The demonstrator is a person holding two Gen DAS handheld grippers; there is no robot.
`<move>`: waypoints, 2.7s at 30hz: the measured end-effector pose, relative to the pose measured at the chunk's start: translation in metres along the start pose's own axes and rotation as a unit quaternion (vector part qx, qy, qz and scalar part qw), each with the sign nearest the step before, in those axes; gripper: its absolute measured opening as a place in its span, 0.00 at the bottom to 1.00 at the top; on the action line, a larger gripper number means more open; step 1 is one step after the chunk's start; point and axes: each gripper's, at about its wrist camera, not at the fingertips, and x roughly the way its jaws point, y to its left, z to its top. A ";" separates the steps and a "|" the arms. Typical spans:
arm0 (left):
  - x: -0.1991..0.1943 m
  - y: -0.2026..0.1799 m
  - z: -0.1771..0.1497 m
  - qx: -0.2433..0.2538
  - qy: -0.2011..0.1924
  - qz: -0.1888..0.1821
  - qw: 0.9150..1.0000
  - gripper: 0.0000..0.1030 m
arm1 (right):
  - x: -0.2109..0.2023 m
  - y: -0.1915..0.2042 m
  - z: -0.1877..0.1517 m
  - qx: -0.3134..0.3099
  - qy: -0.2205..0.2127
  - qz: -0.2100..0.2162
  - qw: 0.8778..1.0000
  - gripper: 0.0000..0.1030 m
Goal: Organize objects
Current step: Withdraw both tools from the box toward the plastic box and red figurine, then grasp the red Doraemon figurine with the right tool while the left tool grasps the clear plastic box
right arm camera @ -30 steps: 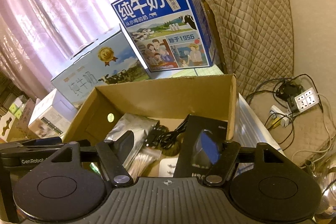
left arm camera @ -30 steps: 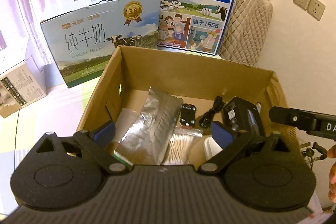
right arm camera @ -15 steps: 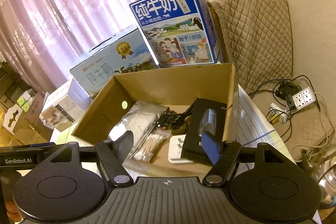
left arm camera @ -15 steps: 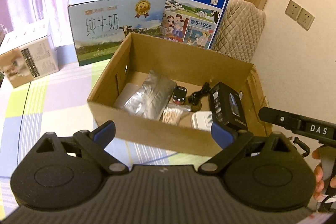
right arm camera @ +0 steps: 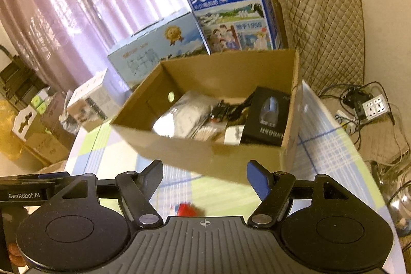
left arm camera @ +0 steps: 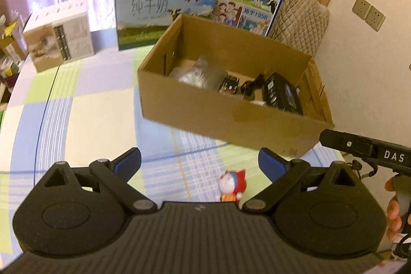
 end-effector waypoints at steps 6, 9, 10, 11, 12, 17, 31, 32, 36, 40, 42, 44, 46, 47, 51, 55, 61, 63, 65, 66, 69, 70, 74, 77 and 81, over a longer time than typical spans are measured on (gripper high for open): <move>-0.006 0.009 -0.025 -0.004 0.015 0.018 1.000 0.93 | 0.000 0.010 -0.022 -0.010 0.025 0.005 1.000 0.67; -0.007 0.013 -0.038 -0.004 0.024 0.023 0.999 0.93 | 0.003 0.013 -0.031 -0.013 0.038 0.008 0.999 0.67; -0.007 0.014 -0.042 -0.006 0.028 0.024 0.999 0.93 | 0.003 0.014 -0.034 -0.014 0.041 0.008 0.999 0.67; -0.006 0.016 -0.046 -0.008 0.032 0.024 0.999 0.93 | 0.004 0.015 -0.037 -0.015 0.045 0.007 0.999 0.67; -0.006 0.018 -0.049 -0.010 0.035 0.024 0.999 0.93 | 0.004 0.015 -0.039 -0.016 0.049 0.007 0.999 0.67; -0.001 0.024 -0.067 -0.015 0.058 0.030 0.998 0.93 | 0.009 0.016 -0.050 -0.017 0.067 0.006 0.998 0.67; 0.015 0.023 -0.099 -0.009 0.099 0.029 0.995 0.93 | 0.024 0.019 -0.082 -0.019 0.119 -0.004 0.993 0.67; 0.016 0.022 -0.100 -0.007 0.101 0.030 0.994 0.93 | 0.025 0.018 -0.084 -0.018 0.123 -0.005 0.992 0.67; 0.022 0.020 -0.104 0.004 0.106 0.032 0.994 0.93 | 0.029 0.017 -0.090 -0.016 0.135 -0.011 0.991 0.67; 0.028 0.019 -0.107 0.011 0.111 0.026 0.993 0.93 | 0.032 0.015 -0.094 -0.010 0.145 -0.018 0.989 0.67; 0.031 0.019 -0.108 0.014 0.112 0.022 0.993 0.93 | 0.034 0.014 -0.095 -0.008 0.148 -0.021 0.989 0.67; 0.034 0.018 -0.109 0.021 0.110 0.018 0.994 0.93 | 0.036 0.013 -0.096 -0.006 0.151 -0.024 0.988 0.67; 0.037 0.016 -0.111 0.036 0.105 0.019 0.994 0.93 | 0.039 0.012 -0.097 -0.003 0.154 -0.027 0.988 0.67; 0.039 0.015 -0.112 0.048 0.100 0.019 0.994 0.93 | 0.040 0.011 -0.097 -0.001 0.155 -0.028 0.987 0.67; 0.049 0.010 -0.115 0.096 0.092 0.022 0.991 0.93 | 0.044 0.008 -0.098 0.007 0.159 -0.030 0.987 0.67; 0.063 0.010 -0.117 0.122 0.092 0.023 0.988 0.93 | 0.045 0.006 -0.098 0.014 0.159 -0.034 0.987 0.67; 0.084 0.013 -0.117 0.121 0.107 0.023 0.987 0.88 | 0.048 0.001 -0.099 0.026 0.162 -0.043 0.986 0.67; 0.090 0.014 -0.117 0.121 0.113 0.020 0.986 0.82 | 0.049 0.000 -0.098 0.029 0.163 -0.045 0.985 0.67; 0.092 0.014 -0.118 0.120 0.114 0.016 0.986 0.71 | 0.050 -0.001 -0.098 0.032 0.163 -0.047 0.985 0.67; 0.093 0.014 -0.118 0.121 0.113 0.018 0.986 0.66 | 0.051 -0.001 -0.098 0.033 0.163 -0.047 0.985 0.67; 0.093 0.016 -0.118 0.122 0.106 0.015 0.987 0.59 | 0.054 -0.001 -0.099 0.035 0.166 -0.050 0.984 0.67; 0.092 0.017 -0.118 0.121 0.103 0.015 0.987 0.53 | 0.055 -0.001 -0.098 0.035 0.168 -0.051 0.984 0.67; 0.092 0.026 -0.114 0.109 0.095 0.025 0.989 0.51 | 0.061 0.001 -0.098 0.032 0.172 -0.050 0.983 0.67; 0.091 0.033 -0.113 0.097 0.091 0.038 0.990 0.50 | 0.066 0.004 -0.097 0.026 0.175 -0.047 0.983 0.67; 0.088 0.046 -0.113 0.078 0.088 0.053 0.992 0.50 | 0.074 0.010 -0.096 0.014 0.177 -0.040 0.983 0.67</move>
